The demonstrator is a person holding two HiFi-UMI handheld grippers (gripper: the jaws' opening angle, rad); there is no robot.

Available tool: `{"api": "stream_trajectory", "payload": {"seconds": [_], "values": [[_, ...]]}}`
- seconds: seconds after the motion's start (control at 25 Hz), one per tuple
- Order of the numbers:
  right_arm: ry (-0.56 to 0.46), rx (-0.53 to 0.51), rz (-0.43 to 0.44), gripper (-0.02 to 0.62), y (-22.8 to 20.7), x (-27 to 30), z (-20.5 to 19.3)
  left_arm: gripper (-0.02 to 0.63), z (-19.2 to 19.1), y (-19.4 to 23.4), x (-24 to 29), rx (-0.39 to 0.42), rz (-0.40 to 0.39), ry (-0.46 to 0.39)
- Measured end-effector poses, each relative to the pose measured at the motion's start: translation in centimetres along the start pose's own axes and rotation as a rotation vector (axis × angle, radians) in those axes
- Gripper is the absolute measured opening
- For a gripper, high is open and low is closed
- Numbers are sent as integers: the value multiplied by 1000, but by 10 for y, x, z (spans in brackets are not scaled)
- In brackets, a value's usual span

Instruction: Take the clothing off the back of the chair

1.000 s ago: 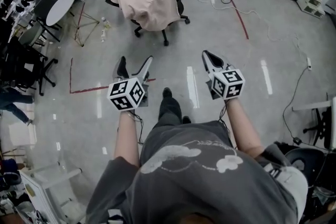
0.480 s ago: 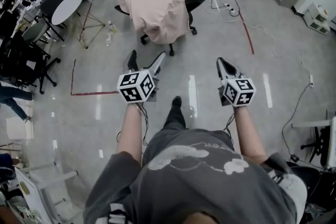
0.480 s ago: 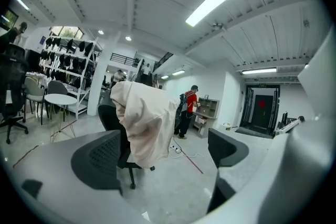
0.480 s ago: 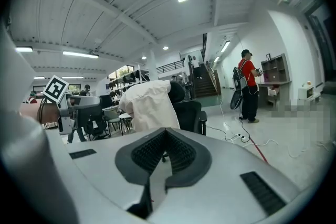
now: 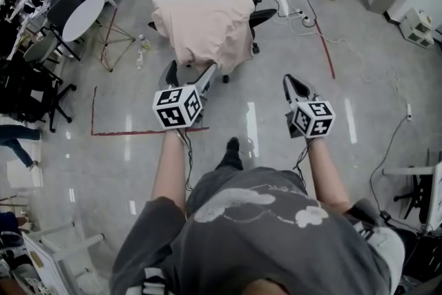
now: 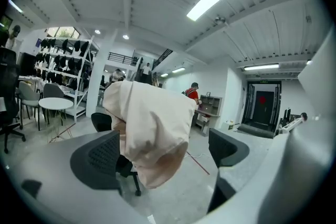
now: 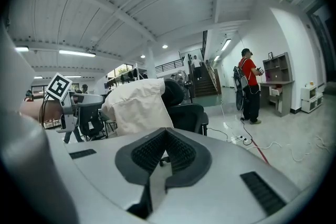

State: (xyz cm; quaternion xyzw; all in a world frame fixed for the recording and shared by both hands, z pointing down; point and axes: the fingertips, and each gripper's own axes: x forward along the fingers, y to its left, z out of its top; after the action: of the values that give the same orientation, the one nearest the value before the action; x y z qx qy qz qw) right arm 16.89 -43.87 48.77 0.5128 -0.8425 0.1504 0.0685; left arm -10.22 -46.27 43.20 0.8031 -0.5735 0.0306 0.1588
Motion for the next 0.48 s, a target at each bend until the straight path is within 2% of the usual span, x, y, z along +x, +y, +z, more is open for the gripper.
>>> {"api": "stream_trajectory", "payload": {"seconds": [0.2,0.48], "values": [[4,-5,-8,-6,-7,31,12,512,6,23,35,11,25,31],[21,-4,-17,-6,-17,59,17,523,13,27,75,-50,-14,55]]}}
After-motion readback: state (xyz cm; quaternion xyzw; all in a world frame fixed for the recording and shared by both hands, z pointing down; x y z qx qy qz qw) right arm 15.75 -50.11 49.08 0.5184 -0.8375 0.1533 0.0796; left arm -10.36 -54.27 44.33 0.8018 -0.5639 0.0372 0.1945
